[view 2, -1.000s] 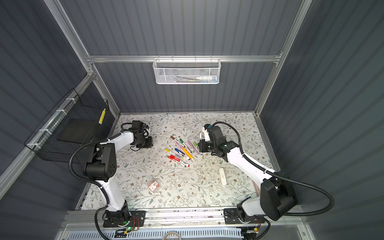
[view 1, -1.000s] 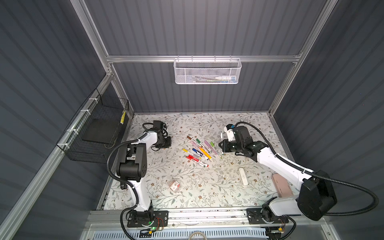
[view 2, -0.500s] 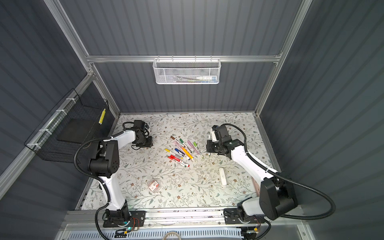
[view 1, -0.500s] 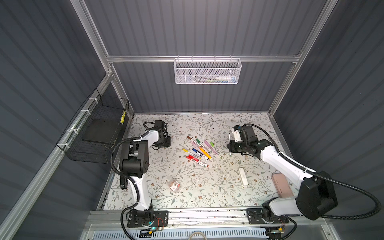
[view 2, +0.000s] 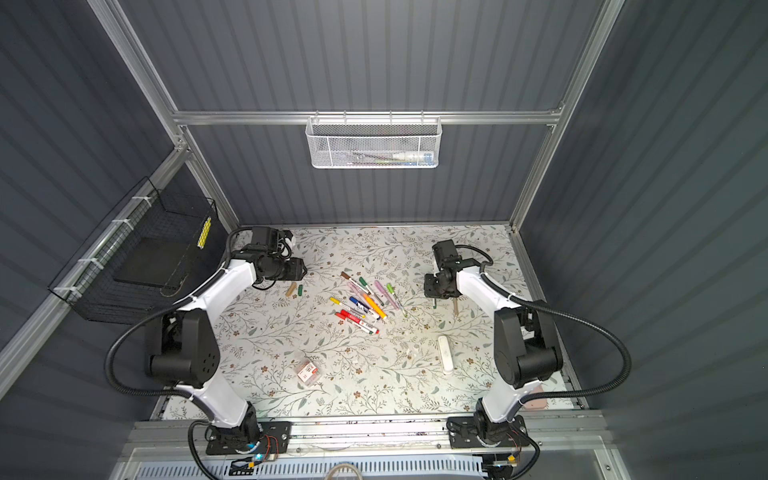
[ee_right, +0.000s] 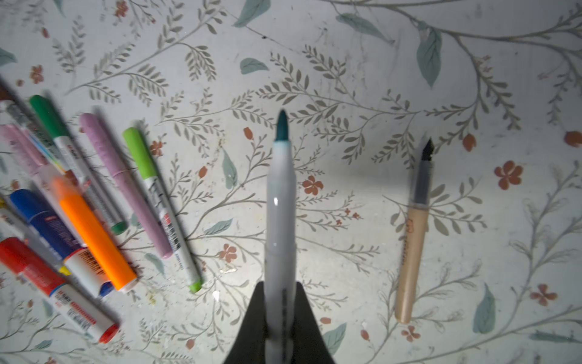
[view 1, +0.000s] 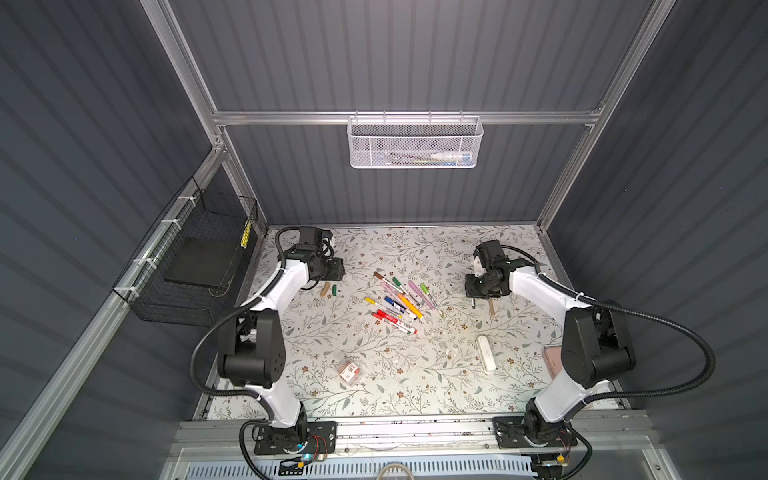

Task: Open the pen caps
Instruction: 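Open the left gripper to drop the green cap while the right carries the marker, then lower the uncapped marker beside the tan pen and open the right gripper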

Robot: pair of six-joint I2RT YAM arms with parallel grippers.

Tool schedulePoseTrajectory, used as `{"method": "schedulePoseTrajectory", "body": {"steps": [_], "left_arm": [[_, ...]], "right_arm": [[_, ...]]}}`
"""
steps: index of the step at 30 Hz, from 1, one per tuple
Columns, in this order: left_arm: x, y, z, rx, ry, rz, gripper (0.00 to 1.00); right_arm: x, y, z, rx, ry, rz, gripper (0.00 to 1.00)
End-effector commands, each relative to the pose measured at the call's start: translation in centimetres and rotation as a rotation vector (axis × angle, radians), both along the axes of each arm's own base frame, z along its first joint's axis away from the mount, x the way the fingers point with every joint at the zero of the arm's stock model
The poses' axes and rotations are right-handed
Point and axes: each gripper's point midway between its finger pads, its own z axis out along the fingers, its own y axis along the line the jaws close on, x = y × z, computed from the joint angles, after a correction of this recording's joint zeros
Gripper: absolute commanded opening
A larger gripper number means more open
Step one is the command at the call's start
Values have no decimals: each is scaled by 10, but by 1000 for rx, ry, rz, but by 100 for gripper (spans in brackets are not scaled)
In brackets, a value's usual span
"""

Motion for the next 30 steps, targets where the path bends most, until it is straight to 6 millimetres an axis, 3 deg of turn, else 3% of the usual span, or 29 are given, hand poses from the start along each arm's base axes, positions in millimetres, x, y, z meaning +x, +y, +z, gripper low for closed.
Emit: {"method": "schedulePoseTrajectory", "body": {"steps": [1,7,12,16,25,30], "left_arm": [[-22,-7,24,8,-89,-109,69],[-44,10,53,-20,-208,-126,86],[-43,49,61,-180,-218,17,91],[-39,63,63,-232,-224,61,98],[-40,78,64,-268,-227,117,100],[-39,80,63,-274,-234,122,100]], "right_arm": [[2,-18,-17,-97,62,-2,0],[11,-37,-35,-130,112,-43,0],[10,-45,-47,-147,151,-42,0],[10,-55,-56,-181,177,-45,0],[17,-63,-60,-193,187,-37,1],[16,-61,-61,-187,197,-29,10]]}}
